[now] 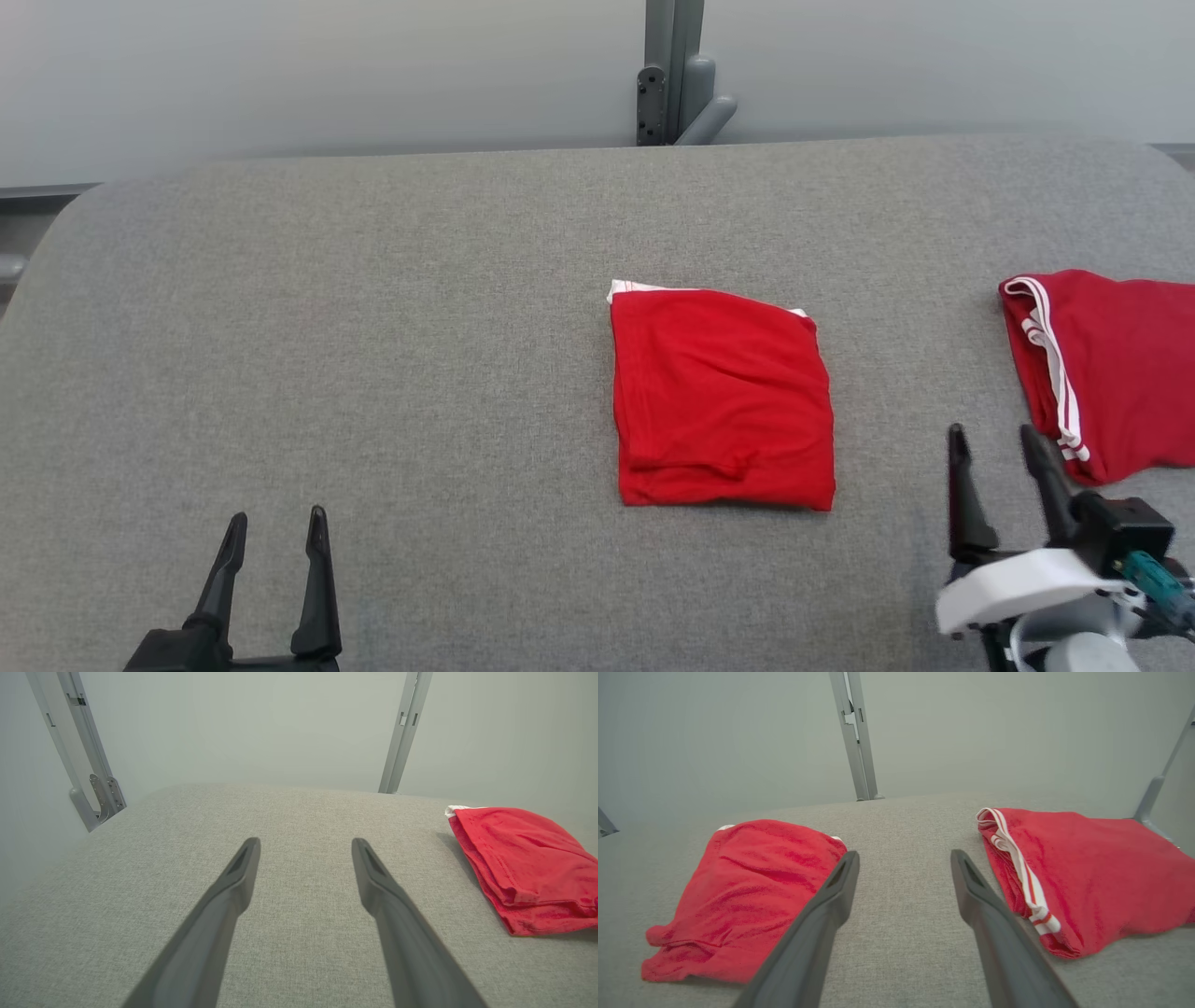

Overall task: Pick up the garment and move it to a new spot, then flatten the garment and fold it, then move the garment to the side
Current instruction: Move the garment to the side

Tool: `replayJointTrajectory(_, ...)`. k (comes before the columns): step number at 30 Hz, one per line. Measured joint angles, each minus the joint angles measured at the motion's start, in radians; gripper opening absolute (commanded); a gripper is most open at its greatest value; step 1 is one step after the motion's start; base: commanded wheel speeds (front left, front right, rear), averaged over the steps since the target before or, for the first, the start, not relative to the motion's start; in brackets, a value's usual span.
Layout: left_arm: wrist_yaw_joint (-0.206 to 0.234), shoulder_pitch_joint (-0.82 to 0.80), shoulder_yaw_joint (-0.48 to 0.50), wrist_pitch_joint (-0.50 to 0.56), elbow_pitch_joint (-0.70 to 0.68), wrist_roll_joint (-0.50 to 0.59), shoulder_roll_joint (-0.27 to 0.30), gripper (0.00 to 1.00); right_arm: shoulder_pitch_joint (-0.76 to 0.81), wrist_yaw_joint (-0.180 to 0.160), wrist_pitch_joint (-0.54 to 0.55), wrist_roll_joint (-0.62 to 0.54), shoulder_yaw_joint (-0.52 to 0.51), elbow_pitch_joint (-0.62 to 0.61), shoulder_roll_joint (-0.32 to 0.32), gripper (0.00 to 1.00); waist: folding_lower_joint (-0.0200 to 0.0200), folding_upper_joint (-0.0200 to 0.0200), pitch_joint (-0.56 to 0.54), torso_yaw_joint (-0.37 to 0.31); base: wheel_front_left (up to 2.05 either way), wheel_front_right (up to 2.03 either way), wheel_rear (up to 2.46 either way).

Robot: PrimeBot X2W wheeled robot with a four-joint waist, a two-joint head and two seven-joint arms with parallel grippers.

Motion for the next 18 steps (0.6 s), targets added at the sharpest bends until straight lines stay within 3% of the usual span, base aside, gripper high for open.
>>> replayJointTrajectory(3, 0.000, -0.002, 0.002, 0.000, -0.004, -0.003, 0.000, 1.00, -0.053, 0.000, 0.063, 0.099, 0.079, 0.048, 0.004, 1.00, 0.0000, 0.0000, 0.013, 0.002, 0.00, 0.00, 0.00)
replayJointTrajectory(8, -0.001, -0.020, -0.011, 0.000, 0.002, -0.006, 0.000, 1.00, -0.200, 0.000, 0.357, 0.254, 0.100, 0.098, 0.004, 1.00, 0.0000, 0.0000, 0.056, -0.001, 0.00, 0.00, 0.00)
replayJointTrajectory(13, -0.001, -0.056, -0.021, 0.000, 0.011, -0.008, 0.000, 1.00, -0.311, 0.000, 0.560, 0.268, 0.131, 0.166, 0.004, 1.00, 0.0000, 0.0000, 0.103, 0.005, 0.00, 0.00, 0.00)
replayJointTrajectory(18, -0.004, -0.086, -0.026, 0.000, 0.017, -0.016, 0.000, 1.00, -0.372, 0.000, 0.642, 0.217, 0.134, 0.206, 0.002, 1.00, 0.0000, 0.0000, 0.134, 0.030, 0.00, 0.00, 0.00)
